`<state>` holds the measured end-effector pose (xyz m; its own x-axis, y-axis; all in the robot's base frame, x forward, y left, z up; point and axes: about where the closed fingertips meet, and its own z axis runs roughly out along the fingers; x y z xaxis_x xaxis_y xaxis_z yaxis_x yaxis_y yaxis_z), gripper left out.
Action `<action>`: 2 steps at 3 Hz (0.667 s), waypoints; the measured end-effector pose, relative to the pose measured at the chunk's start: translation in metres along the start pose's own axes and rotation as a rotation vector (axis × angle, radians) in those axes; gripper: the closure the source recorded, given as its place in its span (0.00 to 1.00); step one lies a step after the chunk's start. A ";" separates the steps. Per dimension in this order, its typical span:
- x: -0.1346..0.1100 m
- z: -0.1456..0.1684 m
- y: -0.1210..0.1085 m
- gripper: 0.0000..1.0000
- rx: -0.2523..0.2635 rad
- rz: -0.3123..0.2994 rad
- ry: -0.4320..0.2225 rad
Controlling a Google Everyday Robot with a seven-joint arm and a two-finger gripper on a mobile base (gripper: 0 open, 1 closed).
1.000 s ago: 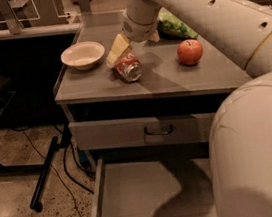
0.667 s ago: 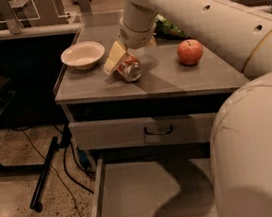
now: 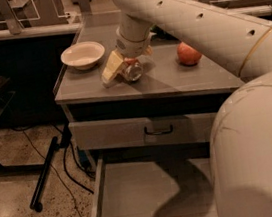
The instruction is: Place coke can into middle drawer
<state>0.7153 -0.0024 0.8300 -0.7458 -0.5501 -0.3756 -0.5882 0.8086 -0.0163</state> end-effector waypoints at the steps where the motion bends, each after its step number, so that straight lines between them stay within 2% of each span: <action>1: 0.000 0.000 0.000 0.19 0.000 0.000 0.000; 2: 0.000 0.000 0.000 0.42 0.000 0.000 0.000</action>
Offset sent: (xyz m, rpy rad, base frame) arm 0.0000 0.0000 0.0000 0.0000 0.0000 0.0000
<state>0.7153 -0.0024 0.8300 -0.7459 -0.5501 -0.3756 -0.5882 0.8086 -0.0163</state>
